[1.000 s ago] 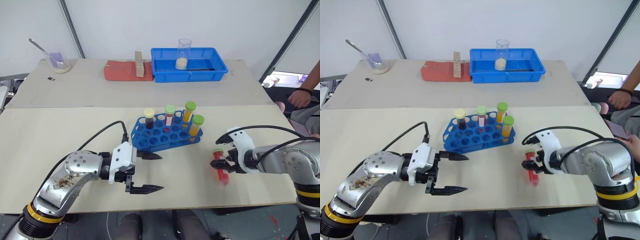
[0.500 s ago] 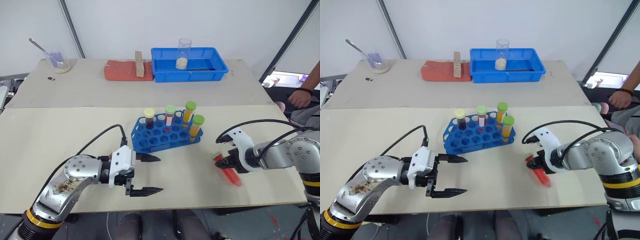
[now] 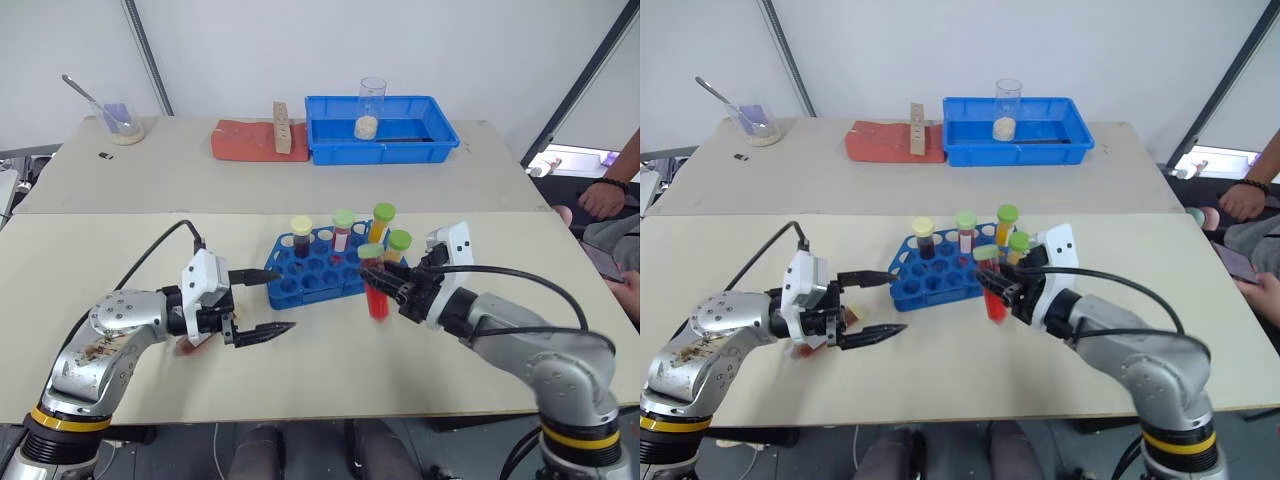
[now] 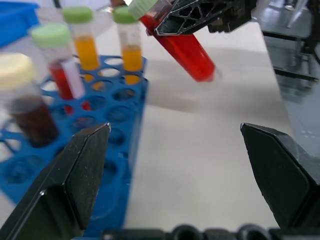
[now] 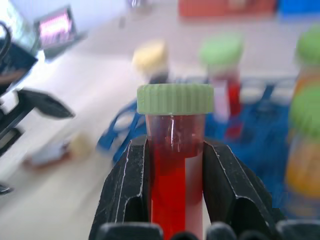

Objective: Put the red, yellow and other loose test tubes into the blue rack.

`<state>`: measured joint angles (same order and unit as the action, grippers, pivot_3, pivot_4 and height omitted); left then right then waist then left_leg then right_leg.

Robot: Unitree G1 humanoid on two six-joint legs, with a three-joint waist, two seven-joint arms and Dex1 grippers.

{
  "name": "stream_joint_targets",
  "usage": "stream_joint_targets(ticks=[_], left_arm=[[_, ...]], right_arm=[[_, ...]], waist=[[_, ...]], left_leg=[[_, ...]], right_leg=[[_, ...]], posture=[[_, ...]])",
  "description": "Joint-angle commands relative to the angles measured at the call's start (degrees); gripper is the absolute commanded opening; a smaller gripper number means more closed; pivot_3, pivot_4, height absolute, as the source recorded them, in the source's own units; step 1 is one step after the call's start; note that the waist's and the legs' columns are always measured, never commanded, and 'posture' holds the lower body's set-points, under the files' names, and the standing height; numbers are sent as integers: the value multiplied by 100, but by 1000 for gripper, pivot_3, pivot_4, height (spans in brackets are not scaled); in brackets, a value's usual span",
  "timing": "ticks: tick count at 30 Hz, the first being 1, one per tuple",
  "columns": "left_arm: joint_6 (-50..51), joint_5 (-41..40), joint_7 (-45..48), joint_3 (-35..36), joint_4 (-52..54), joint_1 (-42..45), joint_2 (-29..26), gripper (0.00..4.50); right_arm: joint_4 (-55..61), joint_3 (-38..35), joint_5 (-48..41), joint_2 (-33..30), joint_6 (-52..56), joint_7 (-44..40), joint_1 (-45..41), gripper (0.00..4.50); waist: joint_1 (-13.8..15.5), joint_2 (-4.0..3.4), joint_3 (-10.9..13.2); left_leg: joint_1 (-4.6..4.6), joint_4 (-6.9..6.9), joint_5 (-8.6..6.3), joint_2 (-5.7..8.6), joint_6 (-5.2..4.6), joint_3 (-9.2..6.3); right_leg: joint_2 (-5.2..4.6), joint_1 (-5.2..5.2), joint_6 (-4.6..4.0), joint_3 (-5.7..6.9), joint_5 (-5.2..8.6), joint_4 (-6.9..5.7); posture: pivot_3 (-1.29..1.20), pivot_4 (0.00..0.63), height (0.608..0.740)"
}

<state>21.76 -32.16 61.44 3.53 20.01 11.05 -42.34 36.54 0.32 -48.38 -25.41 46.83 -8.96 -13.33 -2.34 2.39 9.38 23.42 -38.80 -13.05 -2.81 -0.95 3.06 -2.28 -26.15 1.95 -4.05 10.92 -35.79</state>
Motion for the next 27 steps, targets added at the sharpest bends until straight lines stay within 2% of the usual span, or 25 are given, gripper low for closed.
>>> stream_joint_targets(ticks=[1, 6, 10, 27], left_arm=[[-59, -117, 70, 113, -6, 148, -5, 4500], [-55, -53, 121, 43, -57, 282, -13, 4500], [4, -67, 145, 21, -21, 334, -19, 4500], [307, -226, 428, 23, 222, 264, -265, 4500]], right_arm=[[-6, 445, 989, 414, -1245, -269, -49, 1012], [-681, 931, 2016, 1136, -2404, -436, -165, 1012], [-1109, 993, 2565, 1422, -3101, -547, -145, 1011], [-2500, 1004, 3702, 2099, -4515, -660, -150, 1011]], waist=[[-13, 0, 0], [-24, 0, 0], [-18, 0, 0], [-23, 0, 0]], left_leg=[[-2, 0, 0, 0, 0, 0], [-11, 5, 0, -4, 0, -2], [-9, 4, 0, -3, 0, 0], [-13, 6, 0, -3, 1, -1]], right_leg=[[0, 0, 0, 0, 0, -2], [7, 0, -2, 3, -1, -14], [6, 0, -3, 2, -2, -14], [5, -1, -33, 2, 13, -21]], posture=[[0, 150, 740], [0, 150, 740], [0, 150, 740], [0, 150, 740]])
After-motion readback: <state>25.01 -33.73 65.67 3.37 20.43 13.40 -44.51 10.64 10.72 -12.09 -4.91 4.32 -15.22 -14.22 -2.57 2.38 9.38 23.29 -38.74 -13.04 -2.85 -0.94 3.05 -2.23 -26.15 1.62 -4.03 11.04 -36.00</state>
